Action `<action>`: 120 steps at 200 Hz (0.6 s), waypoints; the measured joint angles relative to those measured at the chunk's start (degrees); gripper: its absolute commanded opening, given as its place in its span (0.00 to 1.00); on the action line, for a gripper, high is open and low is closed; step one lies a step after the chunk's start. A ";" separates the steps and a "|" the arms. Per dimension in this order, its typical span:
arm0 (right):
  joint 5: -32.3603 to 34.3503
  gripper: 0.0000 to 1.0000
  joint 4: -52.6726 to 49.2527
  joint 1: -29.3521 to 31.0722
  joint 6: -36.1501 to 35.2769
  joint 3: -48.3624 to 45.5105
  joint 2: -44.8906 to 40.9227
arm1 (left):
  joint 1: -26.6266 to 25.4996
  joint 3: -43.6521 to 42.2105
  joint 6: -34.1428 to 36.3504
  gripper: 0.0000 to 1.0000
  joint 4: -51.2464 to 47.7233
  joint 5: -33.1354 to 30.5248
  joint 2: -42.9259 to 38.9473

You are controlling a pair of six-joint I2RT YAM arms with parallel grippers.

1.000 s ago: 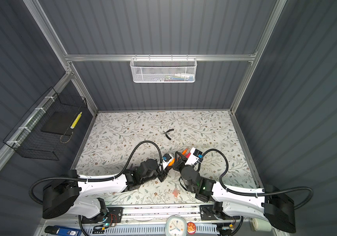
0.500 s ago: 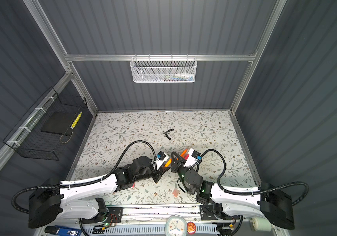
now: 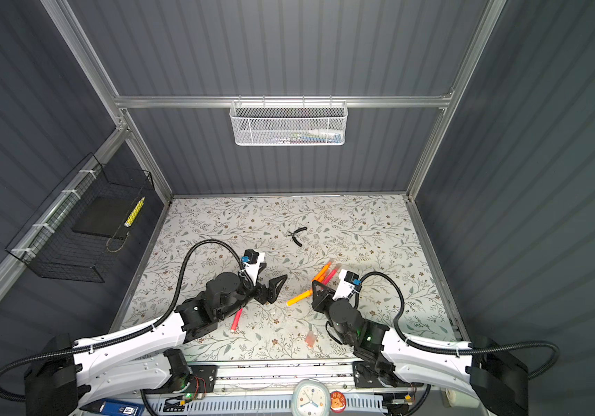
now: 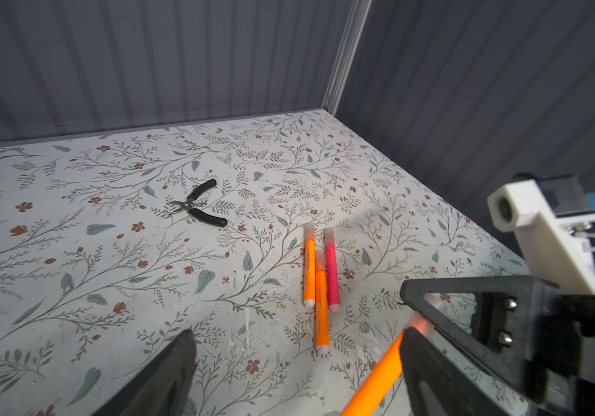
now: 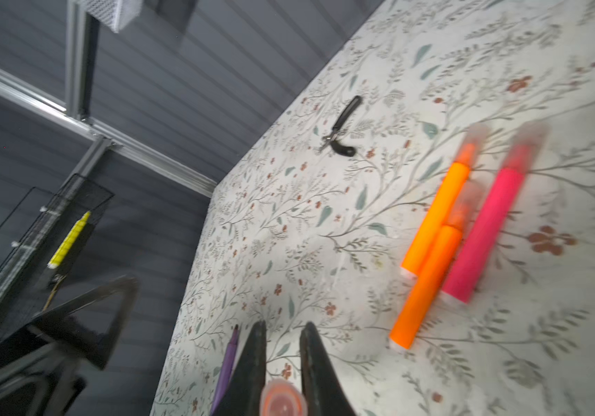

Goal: Insert the pens into the pen caps
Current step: 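Lower the capped orange highlighter onto the table and open the left gripper, then move the left gripper over the pink marker while the right gripper moves to the caps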

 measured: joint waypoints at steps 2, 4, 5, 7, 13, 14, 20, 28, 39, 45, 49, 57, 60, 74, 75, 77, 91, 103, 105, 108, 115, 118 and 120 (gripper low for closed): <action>-0.44 0.00 -0.39 -0.59 0.13 -0.20 -0.31 | 0.00 0.00 -0.37 0.98 -0.33 -0.55 -0.35; -0.79 0.00 -0.83 -1.14 0.31 -0.39 -0.63 | 0.00 0.00 -0.90 0.98 -0.74 -1.05 -0.68; -0.92 0.00 -0.98 -1.33 0.37 -0.48 -0.74 | 0.00 0.00 -1.27 0.98 -1.20 -1.55 -0.94; -1.29 0.00 -1.33 -2.01 0.52 -0.66 -1.07 | 0.00 0.00 -1.55 0.98 -1.64 -2.05 -1.20; -2.49 0.00 -2.34 -3.54 0.85 -1.05 -1.68 | 0.00 0.04 -3.10 0.98 -3.76 -4.24 -2.25; -2.62 0.00 -2.49 -3.74 0.87 -1.09 -1.75 | 0.00 0.07 -3.26 0.98 -4.00 -4.55 -2.36; -3.80 0.00 -3.63 -5.27 1.05 -1.22 -2.08 | 0.00 0.22 -4.90 0.97 -6.60 -6.78 -3.13; -5.42 0.00 -4.85 -7.15 1.03 -1.20 -2.10 | 0.00 0.79 -7.30 0.97 -10.93 -9.99 -3.78; -7.52 0.00 -6.10 -9.22 0.85 -0.92 -1.55 | 0.00 1.42 -10.43 0.97 -16.26 -13.53 -4.07; -8.61 0.00 -6.78 -10.12 0.70 -0.52 -0.94 | 0.00 1.70 -12.09 0.97 -19.06 -15.21 -4.13; -9.46 0.00 -7.13 -10.69 0.52 -0.11 -0.24 | 0.00 1.84 -13.20 0.97 -20.94 -16.20 -4.15; -11.04 0.00 -7.74 -11.76 0.04 0.94 1.22 | 0.02 1.99 -15.28 0.96 -24.46 -17.81 -4.15; -11.65 0.00 -7.82 -12.11 -0.13 1.40 1.97 | 0.02 2.03 -16.02 0.97 -25.73 -18.23 -4.15; -14.67 0.00 -8.20 -13.84 -1.22 4.20 5.86 | 0.00 2.25 -19.45 0.96 -31.76 -19.93 -4.17; -14.82 0.00 -8.26 -13.92 -1.27 4.37 6.08 | 0.00 2.27 -19.71 0.96 -32.24 -20.09 -4.17; -15.28 0.00 -8.35 -14.21 -1.42 4.92 6.69 | 0.02 2.27 -20.24 0.96 -33.09 -20.24 -4.20; -18.38 0.00 -8.37 -15.89 -2.45 8.72 11.45 | 0.02 2.34 -23.21 0.94 -37.81 -20.79 -4.52; -21.05 0.00 -8.09 -17.09 -3.28 12.37 16.24 | 0.00 2.36 -25.20 0.92 -40.83 -20.92 -4.92; -21.33 0.00 -8.00 -17.20 -3.39 12.76 16.74 | 0.00 2.36 -25.49 0.92 -41.27 -20.94 -4.94; -21.88 0.00 -7.89 -17.40 -3.54 13.60 17.97 | 0.00 2.36 -25.97 0.92 -41.86 -20.92 -4.98; -22.99 0.00 -7.67 -17.77 -3.89 15.30 20.46 | 0.00 2.36 -26.91 0.90 -43.23 -20.90 -5.03; -23.34 0.00 -7.65 -17.90 -3.98 15.89 21.33 | 0.00 2.36 -27.23 0.90 -43.78 -20.90 -5.03; -23.61 0.00 -7.61 -18.01 -4.04 16.33 22.05 | 0.00 2.36 -27.52 0.90 -44.13 -20.85 -4.98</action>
